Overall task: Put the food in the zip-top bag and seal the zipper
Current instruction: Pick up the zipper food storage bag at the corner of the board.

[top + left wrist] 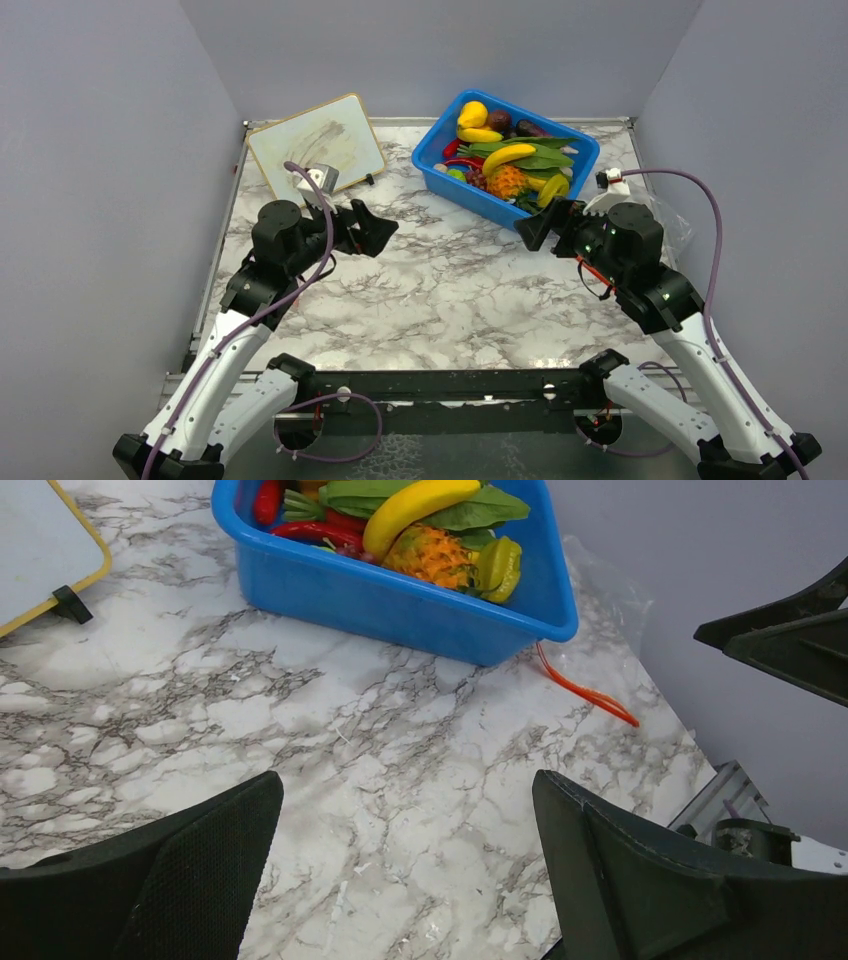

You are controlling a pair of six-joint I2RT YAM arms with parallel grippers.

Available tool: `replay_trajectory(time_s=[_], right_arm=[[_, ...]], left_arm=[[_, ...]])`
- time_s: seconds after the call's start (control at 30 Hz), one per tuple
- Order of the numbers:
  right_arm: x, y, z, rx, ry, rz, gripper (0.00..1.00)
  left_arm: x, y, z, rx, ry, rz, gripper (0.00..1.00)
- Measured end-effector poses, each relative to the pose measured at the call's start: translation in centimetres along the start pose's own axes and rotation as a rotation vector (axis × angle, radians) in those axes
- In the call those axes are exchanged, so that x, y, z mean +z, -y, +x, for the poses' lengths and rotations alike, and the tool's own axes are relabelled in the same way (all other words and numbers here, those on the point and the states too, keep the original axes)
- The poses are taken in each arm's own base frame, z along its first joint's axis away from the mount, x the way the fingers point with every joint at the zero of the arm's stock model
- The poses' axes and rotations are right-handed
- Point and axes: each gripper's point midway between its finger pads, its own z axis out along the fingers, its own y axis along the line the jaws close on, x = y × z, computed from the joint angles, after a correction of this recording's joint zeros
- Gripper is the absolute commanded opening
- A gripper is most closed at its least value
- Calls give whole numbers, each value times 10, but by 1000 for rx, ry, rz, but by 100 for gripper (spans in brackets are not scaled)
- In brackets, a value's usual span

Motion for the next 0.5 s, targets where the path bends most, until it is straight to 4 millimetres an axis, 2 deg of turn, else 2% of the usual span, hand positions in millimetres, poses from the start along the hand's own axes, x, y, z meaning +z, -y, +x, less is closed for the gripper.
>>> replay_trajectory(time_s=[0.17,0.3,0.37,0.43,0.5], right_arm=[[1,7,-4,8,25,42,96],[13,27,1,21,12,157,92],[22,42,9,28,-20,238,87],[32,58,22,33,-67,328,75],[38,77,37,34,-118,429,68]], left_arm=[[-2,-3,-1,2,14,-16,99],[1,-10,12,-7,-11,-30,99],[2,-14,22,-15,-32,-39,99],[4,-18,30,-23,-48,-46,99],[5,-23,40,-30,-68,-55,99]])
